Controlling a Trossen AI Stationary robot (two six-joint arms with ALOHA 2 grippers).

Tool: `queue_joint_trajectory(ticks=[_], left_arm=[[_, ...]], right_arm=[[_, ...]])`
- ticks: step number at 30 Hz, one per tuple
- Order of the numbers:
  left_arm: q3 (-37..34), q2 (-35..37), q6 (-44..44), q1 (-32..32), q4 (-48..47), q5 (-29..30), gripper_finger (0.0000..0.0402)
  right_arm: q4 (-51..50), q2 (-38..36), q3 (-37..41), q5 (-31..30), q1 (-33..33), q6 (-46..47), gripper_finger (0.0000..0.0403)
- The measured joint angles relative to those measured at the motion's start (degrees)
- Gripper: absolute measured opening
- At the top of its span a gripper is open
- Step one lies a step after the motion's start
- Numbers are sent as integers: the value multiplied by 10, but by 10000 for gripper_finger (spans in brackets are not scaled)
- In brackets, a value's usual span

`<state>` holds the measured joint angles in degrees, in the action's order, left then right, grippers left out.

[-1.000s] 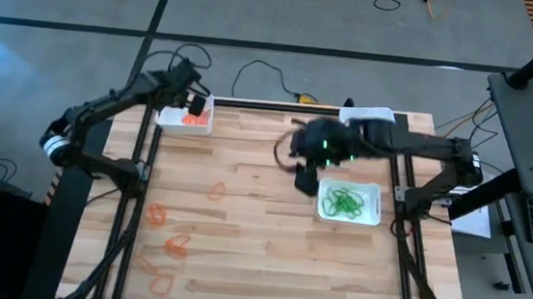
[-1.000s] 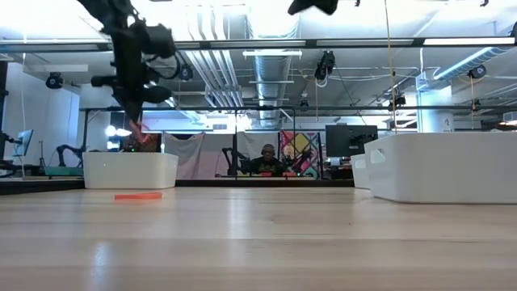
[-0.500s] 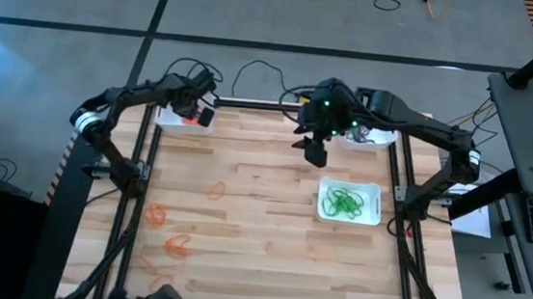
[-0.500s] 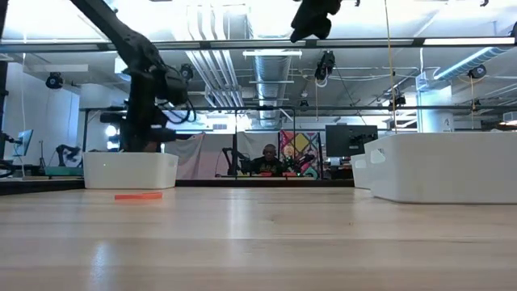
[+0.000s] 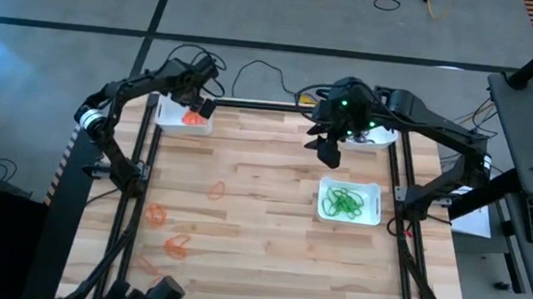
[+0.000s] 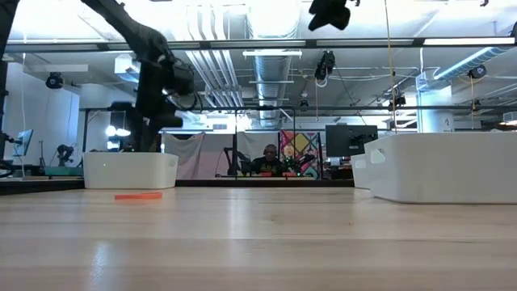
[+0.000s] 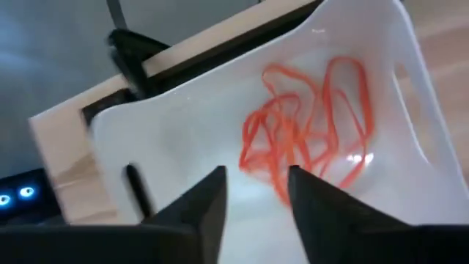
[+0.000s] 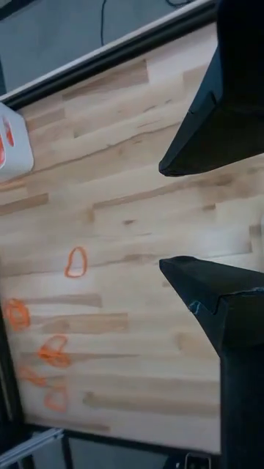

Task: Sort rubber bands into baskets
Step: Put the orange rubber band into the top left white bin

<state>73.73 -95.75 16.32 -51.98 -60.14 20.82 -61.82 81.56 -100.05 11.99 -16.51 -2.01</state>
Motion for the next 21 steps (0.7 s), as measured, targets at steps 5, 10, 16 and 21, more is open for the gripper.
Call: queue_joint_trajectory(ticks=[5, 10, 16, 21], left_arm=[[29, 47, 27, 33, -74, -17, 207], [-25, 151, 102, 165, -77, -79, 273], [-160, 256, 329, 440, 8, -68, 301], [-276, 242, 436, 581, 132, 17, 292]], right_arm=[[0, -5, 0, 0, 10, 58, 185], [0, -10, 0, -1, 74, 138, 185], [36, -5, 0, -59, 182, 231, 185], [64, 15, 0, -181, 273, 342, 185]])
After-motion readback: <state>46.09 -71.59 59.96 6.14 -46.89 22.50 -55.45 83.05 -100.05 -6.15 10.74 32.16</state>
